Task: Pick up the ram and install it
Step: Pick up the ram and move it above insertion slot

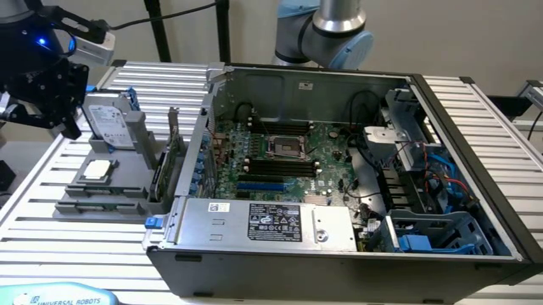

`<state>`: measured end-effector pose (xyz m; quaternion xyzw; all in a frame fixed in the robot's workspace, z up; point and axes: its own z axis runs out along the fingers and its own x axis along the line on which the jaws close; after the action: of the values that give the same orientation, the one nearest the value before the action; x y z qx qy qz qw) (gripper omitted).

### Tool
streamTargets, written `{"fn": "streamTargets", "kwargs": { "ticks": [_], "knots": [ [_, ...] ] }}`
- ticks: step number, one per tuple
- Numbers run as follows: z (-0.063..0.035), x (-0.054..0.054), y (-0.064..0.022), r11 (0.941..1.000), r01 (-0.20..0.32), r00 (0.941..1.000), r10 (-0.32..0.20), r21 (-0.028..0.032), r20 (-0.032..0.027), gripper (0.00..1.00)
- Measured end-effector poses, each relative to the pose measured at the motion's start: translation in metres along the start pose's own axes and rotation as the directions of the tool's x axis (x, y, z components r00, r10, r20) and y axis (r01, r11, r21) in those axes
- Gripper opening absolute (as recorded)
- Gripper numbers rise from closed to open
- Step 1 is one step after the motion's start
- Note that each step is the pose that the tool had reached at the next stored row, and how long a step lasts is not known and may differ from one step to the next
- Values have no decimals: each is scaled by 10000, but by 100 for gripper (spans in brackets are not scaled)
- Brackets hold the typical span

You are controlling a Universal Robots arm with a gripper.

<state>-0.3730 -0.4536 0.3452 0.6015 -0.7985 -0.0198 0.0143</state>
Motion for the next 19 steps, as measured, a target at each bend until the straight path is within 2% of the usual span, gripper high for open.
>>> {"fn": "streamTargets", "kwargs": {
  "ticks": [4, 7, 10, 15, 17, 19],
  "knots": [
    [53, 0, -3, 9973, 734, 9973, -734, -2, -36, 11],
    [97, 0, -5, 9919, 1270, 9919, -1270, -5, -62, 11],
    [142, 0, -7, 9835, 1808, 9835, -1809, -11, -89, 11],
    [210, 2, -10, 9661, 2582, 9660, -2583, -20, -117, 11],
    [233, 15, -12, 9612, 2760, 9611, -2760, -23, -109, 11],
    [259, 41, -16, 9584, 2856, 9583, -2856, -16, -74, 11]
  ]
}}
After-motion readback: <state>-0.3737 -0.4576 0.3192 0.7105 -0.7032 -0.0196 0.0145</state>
